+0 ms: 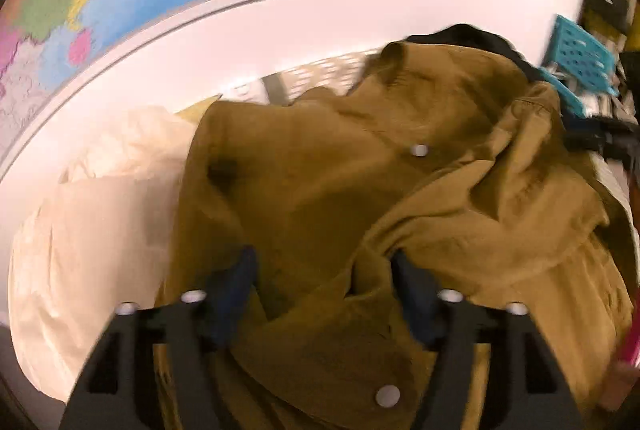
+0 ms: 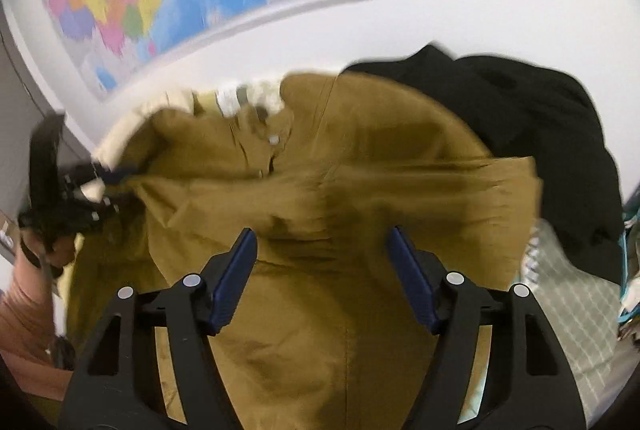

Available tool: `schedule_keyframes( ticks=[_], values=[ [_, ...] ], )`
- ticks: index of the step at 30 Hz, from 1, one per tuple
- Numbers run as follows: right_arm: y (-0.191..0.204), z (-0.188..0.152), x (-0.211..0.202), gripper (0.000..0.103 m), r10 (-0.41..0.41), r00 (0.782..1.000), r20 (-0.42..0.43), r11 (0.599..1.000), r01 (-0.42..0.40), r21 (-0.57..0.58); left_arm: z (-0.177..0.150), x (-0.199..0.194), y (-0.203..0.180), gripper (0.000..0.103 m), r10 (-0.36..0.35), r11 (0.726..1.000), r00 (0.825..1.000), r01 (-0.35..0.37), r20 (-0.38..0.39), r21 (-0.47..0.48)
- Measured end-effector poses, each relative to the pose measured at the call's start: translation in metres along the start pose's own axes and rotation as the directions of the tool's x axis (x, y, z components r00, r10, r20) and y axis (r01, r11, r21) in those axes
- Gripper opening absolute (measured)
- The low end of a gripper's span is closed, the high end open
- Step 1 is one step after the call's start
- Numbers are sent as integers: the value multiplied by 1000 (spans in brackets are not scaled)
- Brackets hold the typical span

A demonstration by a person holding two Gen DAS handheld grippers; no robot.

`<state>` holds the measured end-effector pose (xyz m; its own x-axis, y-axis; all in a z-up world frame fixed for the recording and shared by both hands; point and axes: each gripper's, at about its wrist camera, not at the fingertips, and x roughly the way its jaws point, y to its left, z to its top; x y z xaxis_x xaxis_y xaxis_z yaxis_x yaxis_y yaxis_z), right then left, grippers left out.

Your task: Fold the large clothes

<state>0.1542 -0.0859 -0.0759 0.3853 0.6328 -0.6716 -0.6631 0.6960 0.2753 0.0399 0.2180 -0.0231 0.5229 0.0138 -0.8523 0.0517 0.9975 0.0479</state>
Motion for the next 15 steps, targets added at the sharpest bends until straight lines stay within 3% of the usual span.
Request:
schedule_keyframes(
  ticks=[4,7,10,15],
  values=[
    [0,-1,41,69,-94,993,-67,995,92,-34,-8,3,0,69,8,1000,1000,-8,7,-2],
    [-11,-4,54,64,-120,984,-130,992,123,18,-12,-12,4,75,21,1000,998,-21,54,2],
    [-1,-2,33,65,-95,992,-82,995,96,10,-18,-36,13,79,32,1000,994,-31,108,-3],
    [53,-7,-3,77,-54,998,40,991,58,-124,-43,-68,30,86,35,999,985,-30,168,-34]
  ],
)
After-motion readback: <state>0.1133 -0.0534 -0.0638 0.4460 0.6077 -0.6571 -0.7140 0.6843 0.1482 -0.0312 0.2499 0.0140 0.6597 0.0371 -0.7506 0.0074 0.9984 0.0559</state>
